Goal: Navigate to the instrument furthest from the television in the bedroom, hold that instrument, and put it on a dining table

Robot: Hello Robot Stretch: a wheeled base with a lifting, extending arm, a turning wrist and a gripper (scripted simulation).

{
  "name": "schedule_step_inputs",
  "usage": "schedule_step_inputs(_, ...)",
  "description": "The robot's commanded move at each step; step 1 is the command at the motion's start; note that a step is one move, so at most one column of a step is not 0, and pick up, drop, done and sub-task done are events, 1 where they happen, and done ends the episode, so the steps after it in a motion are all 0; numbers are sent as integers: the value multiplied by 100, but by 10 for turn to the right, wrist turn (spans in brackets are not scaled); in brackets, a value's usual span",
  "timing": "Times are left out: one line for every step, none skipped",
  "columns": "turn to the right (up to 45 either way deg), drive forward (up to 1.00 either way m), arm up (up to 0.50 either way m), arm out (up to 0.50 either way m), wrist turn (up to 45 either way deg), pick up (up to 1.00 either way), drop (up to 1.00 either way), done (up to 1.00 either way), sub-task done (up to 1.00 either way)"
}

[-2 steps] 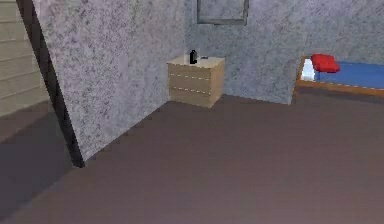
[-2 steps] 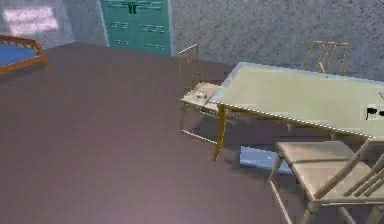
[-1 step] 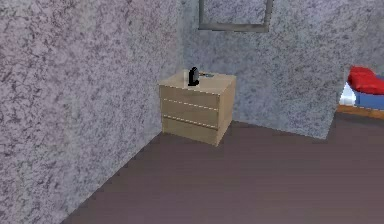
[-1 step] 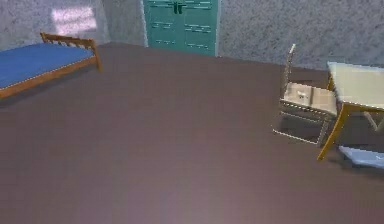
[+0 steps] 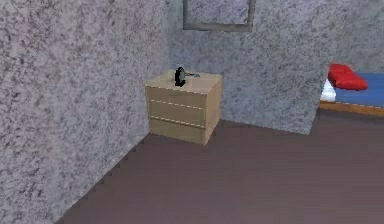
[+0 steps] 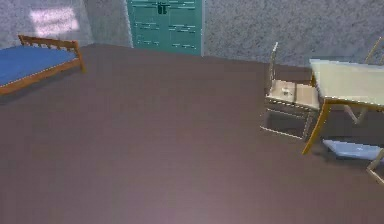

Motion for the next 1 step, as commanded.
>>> schedule_step_inputs(0,100,0,0,0,0,0,0,0)
